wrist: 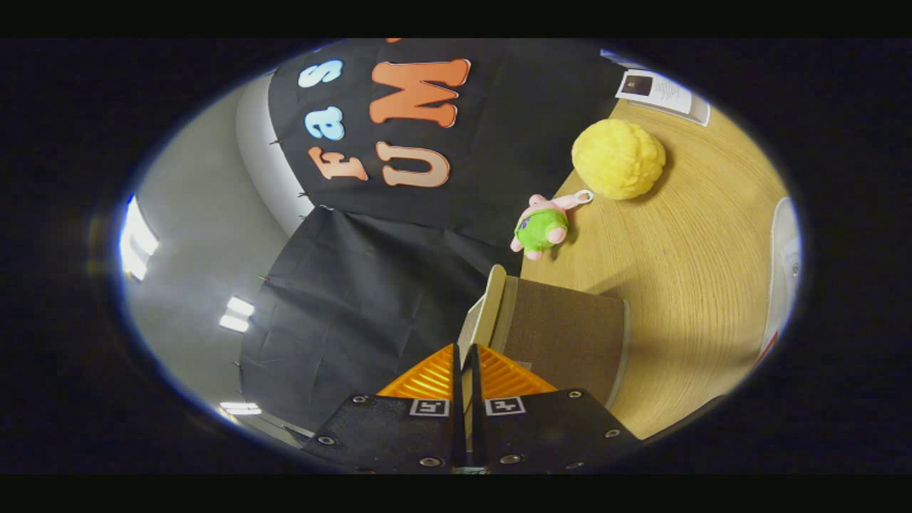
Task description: Open the storage box then place both shoes into the box .Put the left shoe in first, then the right shoe, with the right side of both shoes facing outward in a uniform manner.
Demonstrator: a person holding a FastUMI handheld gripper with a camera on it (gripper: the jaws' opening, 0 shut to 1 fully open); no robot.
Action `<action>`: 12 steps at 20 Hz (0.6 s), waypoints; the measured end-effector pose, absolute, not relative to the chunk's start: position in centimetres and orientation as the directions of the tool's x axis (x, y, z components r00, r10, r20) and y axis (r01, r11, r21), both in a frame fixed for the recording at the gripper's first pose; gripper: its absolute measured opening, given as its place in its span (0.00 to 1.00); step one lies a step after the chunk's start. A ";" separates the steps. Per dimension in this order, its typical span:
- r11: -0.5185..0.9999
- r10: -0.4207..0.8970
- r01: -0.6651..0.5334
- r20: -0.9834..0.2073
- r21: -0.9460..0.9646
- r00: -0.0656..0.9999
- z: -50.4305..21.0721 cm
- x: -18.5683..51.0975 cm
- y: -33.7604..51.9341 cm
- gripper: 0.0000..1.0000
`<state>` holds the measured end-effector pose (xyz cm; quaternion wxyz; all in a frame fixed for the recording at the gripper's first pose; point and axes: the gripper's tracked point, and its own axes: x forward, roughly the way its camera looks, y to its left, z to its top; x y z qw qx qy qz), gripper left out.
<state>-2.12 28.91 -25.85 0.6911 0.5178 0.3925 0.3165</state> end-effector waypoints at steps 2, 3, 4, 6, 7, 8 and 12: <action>0.305 0.831 -0.005 -0.264 0.952 0.489 -27.3 -2.5 28.9 0.04; 0.306 0.827 0.013 -0.273 0.952 0.491 -27.5 -2.6 29.0 0.05; 0.287 0.825 0.034 -0.264 0.957 0.500 -27.5 -2.5 29.2 0.07; 0.229 0.823 0.066 -0.229 0.971 0.521 -26.9 -2.2 29.6 0.14; 0.221 0.822 0.076 -0.228 0.972 0.523 -26.9 -2.3 30.0 0.18; 0.227 0.825 0.074 -0.232 0.971 0.515 -26.9 -2.5 30.7 0.22; 0.318 0.846 0.045 -0.305 0.947 0.437 -27.2 -4.3 33.3 0.15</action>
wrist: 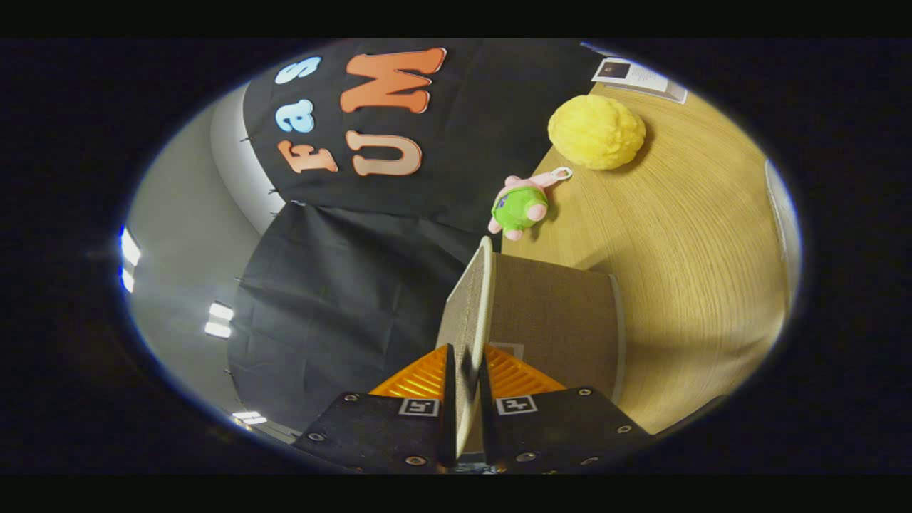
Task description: Open the storage box then place both shoes into the box .Put the left shoe in first, then the right shoe, with the right side of both shoes facing outward in a uniform manner.
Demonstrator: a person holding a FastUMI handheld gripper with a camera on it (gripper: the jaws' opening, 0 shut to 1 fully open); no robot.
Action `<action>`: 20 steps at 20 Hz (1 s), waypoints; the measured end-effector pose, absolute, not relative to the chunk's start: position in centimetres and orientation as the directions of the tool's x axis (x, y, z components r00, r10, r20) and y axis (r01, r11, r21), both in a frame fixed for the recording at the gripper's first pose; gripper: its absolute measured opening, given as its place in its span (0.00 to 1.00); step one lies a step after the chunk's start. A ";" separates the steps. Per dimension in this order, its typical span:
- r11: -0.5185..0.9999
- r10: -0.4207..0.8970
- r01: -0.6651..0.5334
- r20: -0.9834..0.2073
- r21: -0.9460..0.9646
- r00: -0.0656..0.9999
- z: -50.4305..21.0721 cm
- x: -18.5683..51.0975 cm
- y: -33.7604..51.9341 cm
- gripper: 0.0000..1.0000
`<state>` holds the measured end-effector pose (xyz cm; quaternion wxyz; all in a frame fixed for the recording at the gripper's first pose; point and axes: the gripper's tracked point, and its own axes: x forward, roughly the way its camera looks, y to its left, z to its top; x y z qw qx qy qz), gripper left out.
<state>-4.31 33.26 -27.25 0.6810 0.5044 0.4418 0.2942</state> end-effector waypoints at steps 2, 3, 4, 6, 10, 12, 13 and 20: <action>0.354 0.836 0.012 -0.322 0.935 0.444 -26.0 -4.1 33.4 0.10; 0.350 0.841 -0.006 -0.311 0.937 0.443 -24.8 -4.4 33.7 0.08; 0.340 0.841 -0.019 -0.295 0.940 0.453 -23.4 -4.1 33.8 0.08; 0.336 0.842 -0.050 -0.276 0.940 0.464 -20.9 -3.6 34.8 0.08; 0.349 0.840 -0.098 -0.265 0.932 0.473 -16.9 -2.4 37.8 0.10; 0.381 0.831 -0.120 -0.283 0.917 0.479 -15.5 -2.1 40.0 0.10; 0.397 0.828 -0.134 -0.291 0.908 0.479 -14.8 -2.0 41.4 0.11; 0.454 0.829 -0.203 -0.327 0.868 0.454 -12.1 -1.9 53.0 0.14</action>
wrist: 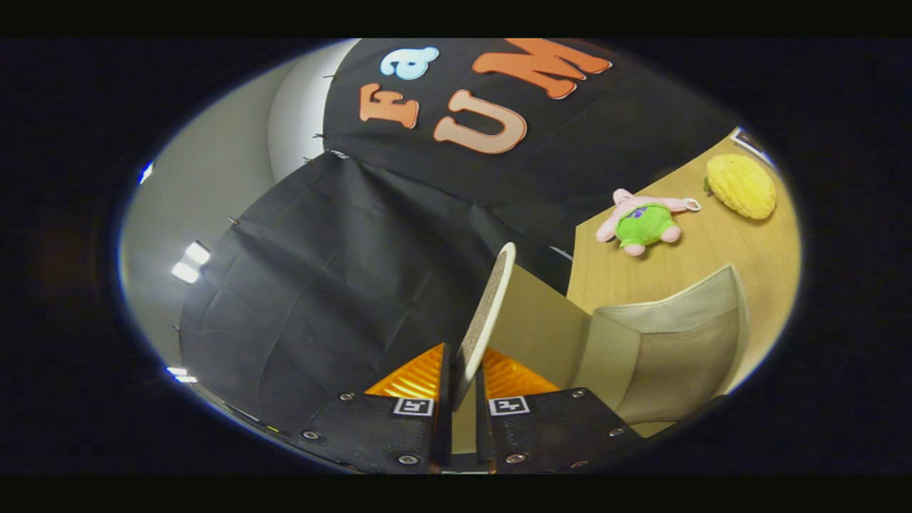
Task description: Open the storage box then place both shoes into the box .Put the left shoe in first, then the right shoe, with the right side of both shoes facing outward in a uniform manner.
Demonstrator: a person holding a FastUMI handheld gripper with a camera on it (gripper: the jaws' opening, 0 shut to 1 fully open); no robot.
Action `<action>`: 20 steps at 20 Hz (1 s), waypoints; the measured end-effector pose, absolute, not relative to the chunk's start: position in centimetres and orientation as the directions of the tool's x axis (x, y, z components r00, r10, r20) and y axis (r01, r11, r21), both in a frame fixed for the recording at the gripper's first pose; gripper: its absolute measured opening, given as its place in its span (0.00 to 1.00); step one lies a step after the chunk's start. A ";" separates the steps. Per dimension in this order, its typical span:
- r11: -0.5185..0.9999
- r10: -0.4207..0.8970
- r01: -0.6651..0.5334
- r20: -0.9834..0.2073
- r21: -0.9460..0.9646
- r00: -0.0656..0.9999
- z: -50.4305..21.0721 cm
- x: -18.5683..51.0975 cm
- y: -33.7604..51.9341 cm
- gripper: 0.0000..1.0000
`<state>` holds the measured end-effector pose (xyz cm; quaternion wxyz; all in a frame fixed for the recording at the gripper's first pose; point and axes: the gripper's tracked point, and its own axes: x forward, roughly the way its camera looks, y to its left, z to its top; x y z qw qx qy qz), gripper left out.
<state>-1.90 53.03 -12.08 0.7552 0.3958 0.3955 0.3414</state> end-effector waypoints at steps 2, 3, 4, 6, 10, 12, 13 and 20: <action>0.491 0.820 -0.225 -0.359 0.842 0.447 -12.6 -2.5 56.3 0.14; 0.510 0.814 -0.232 -0.377 0.828 0.443 -13.1 -3.1 57.6 0.14; 0.522 0.809 -0.233 -0.389 0.821 0.441 -13.7 -3.3 58.9 0.14; 0.551 0.795 -0.221 -0.425 0.805 0.433 -15.2 -3.1 61.4 0.14; 0.645 0.736 -0.142 -0.559 0.751 0.382 -20.6 -3.6 63.7 0.14; 0.735 0.651 -0.085 -0.664 0.673 0.368 -24.7 -3.3 62.6 0.12; 0.754 0.631 -0.049 -0.702 0.655 0.330 -26.4 -3.7 62.1 0.11; 0.750 0.654 -0.114 -0.703 0.652 0.279 -23.2 -6.0 56.5 0.65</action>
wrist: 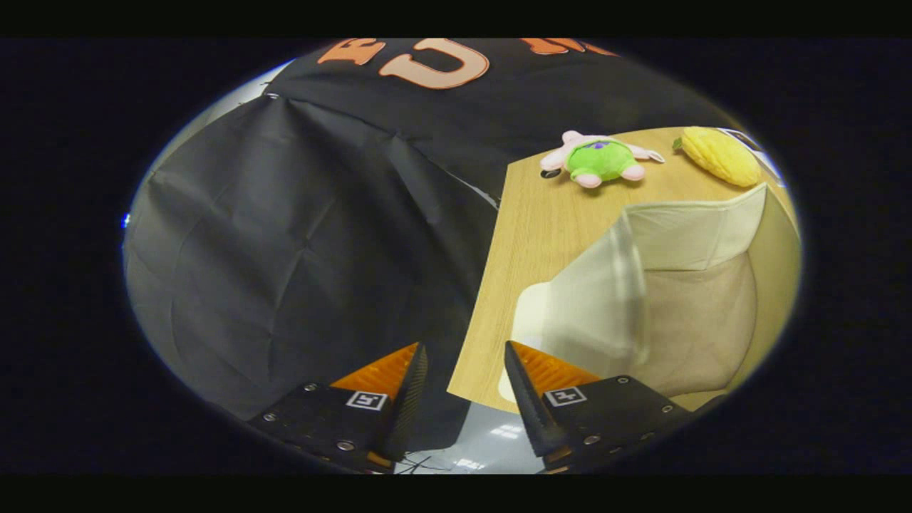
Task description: Open the storage box then place both shoes into the box .Put the left shoe in first, then the right shoe, with the right side of both shoes facing outward in a uniform manner.
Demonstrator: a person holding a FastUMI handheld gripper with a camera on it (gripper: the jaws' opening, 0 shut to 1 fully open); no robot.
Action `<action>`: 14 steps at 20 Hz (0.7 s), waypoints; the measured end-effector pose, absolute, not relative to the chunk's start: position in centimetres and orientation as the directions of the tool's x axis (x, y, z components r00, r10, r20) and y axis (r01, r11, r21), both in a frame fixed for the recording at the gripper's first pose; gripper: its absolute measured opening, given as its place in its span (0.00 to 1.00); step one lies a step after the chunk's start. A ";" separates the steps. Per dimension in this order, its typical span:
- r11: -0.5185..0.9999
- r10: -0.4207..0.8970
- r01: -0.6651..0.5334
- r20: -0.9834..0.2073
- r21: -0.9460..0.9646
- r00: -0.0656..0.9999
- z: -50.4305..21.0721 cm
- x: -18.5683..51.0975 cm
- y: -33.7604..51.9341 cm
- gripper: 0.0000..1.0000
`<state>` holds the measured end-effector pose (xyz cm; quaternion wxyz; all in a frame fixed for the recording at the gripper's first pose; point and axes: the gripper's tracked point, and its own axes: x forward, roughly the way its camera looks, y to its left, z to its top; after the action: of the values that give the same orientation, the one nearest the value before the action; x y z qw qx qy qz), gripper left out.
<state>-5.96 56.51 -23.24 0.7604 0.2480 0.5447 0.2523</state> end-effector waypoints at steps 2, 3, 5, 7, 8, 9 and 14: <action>0.764 0.640 -0.146 -0.713 0.628 0.287 -22.1 -6.6 53.0 0.73; 0.766 0.640 -0.158 -0.718 0.623 0.273 -21.6 -7.5 51.2 0.77; 0.779 0.625 -0.172 -0.724 0.603 0.293 -20.4 -7.7 47.5 0.82; 0.810 0.584 -0.193 -0.733 0.554 0.348 -19.3 -7.3 43.2 0.84; 0.824 0.565 -0.197 -0.739 0.532 0.367 -19.1 -7.4 40.8 0.85; 0.833 0.551 -0.199 -0.744 0.515 0.379 -19.2 -7.7 38.6 0.86; 0.925 0.378 -0.131 -0.823 0.358 0.425 -22.7 -7.5 26.9 0.91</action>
<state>-7.53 26.86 -22.67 0.8354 0.1201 0.5143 0.1524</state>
